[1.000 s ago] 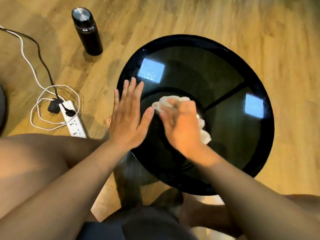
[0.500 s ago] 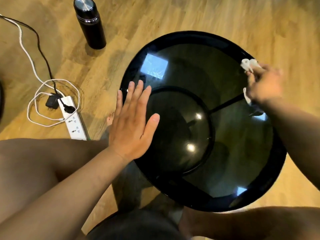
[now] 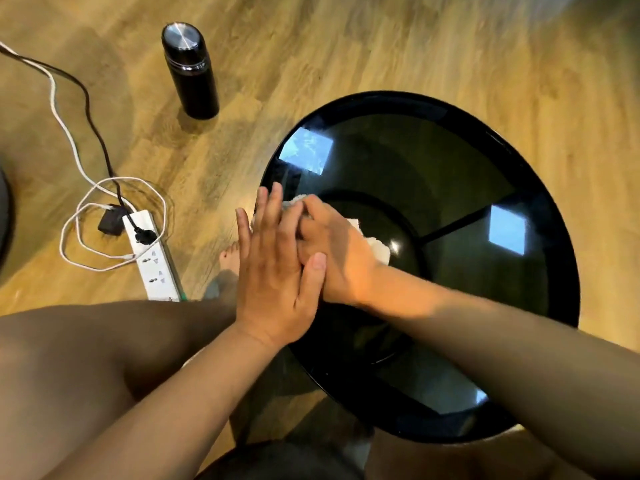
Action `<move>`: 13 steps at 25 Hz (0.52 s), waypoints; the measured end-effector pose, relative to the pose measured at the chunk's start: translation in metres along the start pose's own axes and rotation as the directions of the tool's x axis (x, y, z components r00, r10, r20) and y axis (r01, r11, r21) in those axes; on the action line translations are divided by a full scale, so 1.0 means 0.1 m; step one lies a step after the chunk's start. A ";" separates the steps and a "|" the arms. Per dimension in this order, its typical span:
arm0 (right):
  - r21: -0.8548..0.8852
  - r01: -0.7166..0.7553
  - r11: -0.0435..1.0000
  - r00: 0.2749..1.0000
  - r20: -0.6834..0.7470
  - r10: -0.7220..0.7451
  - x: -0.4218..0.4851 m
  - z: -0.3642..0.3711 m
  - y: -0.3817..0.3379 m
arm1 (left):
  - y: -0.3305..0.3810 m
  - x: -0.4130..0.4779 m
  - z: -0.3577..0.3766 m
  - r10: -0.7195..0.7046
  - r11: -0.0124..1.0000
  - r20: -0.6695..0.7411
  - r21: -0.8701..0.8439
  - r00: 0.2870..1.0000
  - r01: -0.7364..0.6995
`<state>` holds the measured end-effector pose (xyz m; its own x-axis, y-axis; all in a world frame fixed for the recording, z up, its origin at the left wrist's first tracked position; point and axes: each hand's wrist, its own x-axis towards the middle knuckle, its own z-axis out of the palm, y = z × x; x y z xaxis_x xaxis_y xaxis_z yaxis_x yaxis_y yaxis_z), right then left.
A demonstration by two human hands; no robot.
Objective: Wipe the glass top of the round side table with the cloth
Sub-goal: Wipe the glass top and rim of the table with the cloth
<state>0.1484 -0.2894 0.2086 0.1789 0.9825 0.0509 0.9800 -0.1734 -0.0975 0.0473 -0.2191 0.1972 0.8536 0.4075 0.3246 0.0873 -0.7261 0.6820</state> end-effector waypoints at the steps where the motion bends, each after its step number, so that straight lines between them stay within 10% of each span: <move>1: -0.089 0.046 0.995 0.999 -0.002 -0.046 0.04 -0.01 0.11 | -0.01 0.00 0.01 0.001 0.999 0.012 0.040 1.000 -0.001; 7: -0.091 -0.214 0.973 0.969 -0.144 0.200 0.55 -0.10 0.96 | -0.02 0.02 0.02 -0.025 0.978 0.173 0.208 0.985 -0.012; 13: -0.105 -0.826 0.554 0.563 -0.217 0.798 -0.16 -0.22 2.58 | -0.02 0.01 0.01 -0.063 0.981 0.200 0.190 0.978 0.025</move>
<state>0.3999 -0.3517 0.2048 0.9013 0.3999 0.1666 0.4043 -0.9146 0.0081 0.0483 -0.2175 0.1953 0.9317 0.3338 0.1435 0.2043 -0.8079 0.5528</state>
